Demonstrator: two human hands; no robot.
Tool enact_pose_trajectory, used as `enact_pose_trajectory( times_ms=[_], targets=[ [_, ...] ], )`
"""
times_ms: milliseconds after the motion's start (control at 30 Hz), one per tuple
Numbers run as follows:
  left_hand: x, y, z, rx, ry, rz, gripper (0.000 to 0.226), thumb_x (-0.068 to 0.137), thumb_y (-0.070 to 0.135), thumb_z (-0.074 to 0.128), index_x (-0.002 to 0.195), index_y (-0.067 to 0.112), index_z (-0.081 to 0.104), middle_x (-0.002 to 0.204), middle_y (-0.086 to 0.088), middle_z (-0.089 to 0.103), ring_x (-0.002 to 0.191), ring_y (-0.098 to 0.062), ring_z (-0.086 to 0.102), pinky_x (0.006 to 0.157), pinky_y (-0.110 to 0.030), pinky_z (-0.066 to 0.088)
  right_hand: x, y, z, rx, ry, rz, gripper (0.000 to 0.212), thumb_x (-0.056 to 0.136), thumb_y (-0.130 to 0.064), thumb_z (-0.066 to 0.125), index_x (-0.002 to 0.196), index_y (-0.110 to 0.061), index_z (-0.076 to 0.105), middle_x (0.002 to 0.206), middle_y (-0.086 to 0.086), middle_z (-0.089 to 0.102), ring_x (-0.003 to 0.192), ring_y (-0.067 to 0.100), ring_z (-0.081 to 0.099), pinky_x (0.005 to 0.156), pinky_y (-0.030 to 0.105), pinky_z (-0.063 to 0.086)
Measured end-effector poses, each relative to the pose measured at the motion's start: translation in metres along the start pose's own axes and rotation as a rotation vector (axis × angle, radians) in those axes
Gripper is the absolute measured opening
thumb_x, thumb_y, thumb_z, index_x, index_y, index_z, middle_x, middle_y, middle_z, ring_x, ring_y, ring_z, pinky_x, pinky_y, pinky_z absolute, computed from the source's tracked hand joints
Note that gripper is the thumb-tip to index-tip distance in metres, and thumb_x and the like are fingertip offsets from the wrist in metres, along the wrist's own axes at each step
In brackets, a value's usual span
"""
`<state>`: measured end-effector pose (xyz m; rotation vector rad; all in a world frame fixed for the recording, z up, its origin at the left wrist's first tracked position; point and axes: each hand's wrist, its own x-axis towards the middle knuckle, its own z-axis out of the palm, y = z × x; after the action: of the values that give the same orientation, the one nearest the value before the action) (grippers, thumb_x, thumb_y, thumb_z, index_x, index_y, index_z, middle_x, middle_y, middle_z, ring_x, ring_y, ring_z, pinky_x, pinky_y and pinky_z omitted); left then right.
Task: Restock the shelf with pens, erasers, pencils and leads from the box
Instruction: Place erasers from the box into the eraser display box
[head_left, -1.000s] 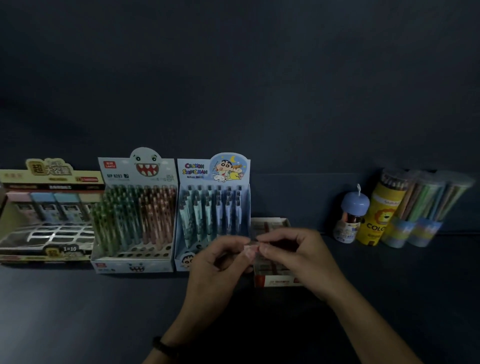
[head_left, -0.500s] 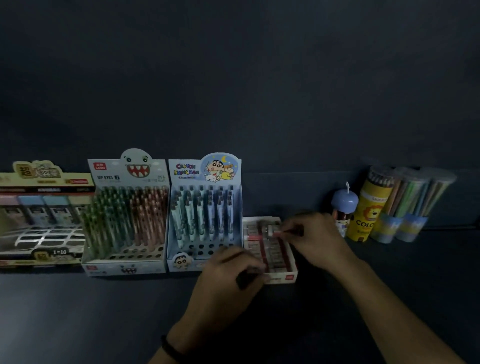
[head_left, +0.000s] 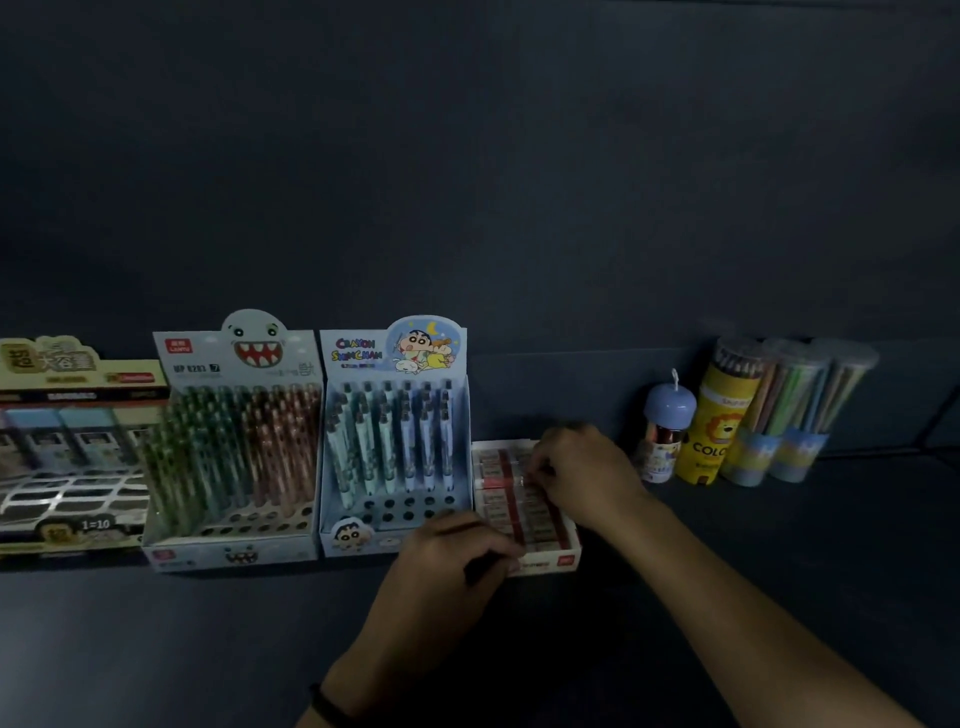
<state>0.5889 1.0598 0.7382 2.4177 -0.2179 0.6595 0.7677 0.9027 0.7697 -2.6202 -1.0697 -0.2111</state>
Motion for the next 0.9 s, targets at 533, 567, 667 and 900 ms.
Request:
enact_pose_trajectory(
  times_ms=[533,567,667,900],
  targets=[
    [-0.028,0.089,0.007,-0.098,-0.272,0.4,0.005,0.103,0.037,0.065,0.102,0.033,0.068,0.108,0.017,0.057,0.102,-0.009,0.057,0.087,-0.03,0.05,-0.273,-0.059,-0.072,0.376,0.341,0.442,0.01,0.093,-0.024,0.08,0.098,-0.032,0.082,0.093,-0.023,0.073,0.091,-0.004,0.068,0.075,0.008,0.045],
    [-0.037,0.106,0.017,-0.116,-0.33,0.441,0.004,0.102,0.038,0.065,0.102,0.035,0.067,0.105,0.019,0.057,0.1,-0.007,0.057,0.084,-0.029,0.05,-0.302,-0.059,-0.072,0.373,0.355,0.504,0.009,0.093,-0.026,0.08,0.098,-0.033,0.081,0.094,-0.024,0.074,0.091,-0.003,0.069,0.076,0.009,0.046],
    [-0.072,0.159,0.063,-0.103,-0.492,0.57,0.01,0.102,0.047,0.056,0.102,0.038,0.061,0.103,0.017,0.056,0.097,-0.008,0.056,0.081,-0.03,0.051,-0.391,-0.049,-0.06,0.334,0.339,0.72,0.007,0.094,-0.034,0.077,0.099,-0.038,0.08,0.096,-0.024,0.074,0.093,-0.005,0.068,0.081,0.013,0.049],
    [-0.21,0.3,0.196,-0.108,-0.933,0.768,0.03,0.101,0.058,0.051,0.112,0.033,0.062,0.11,0.012,0.058,0.109,-0.011,0.056,0.088,-0.033,0.05,-0.642,-0.062,-0.034,0.346,0.369,1.218,0.01,0.092,-0.034,0.076,0.101,-0.033,0.08,0.083,-0.02,0.074,0.083,-0.005,0.068,0.072,0.01,0.045]
  ],
)
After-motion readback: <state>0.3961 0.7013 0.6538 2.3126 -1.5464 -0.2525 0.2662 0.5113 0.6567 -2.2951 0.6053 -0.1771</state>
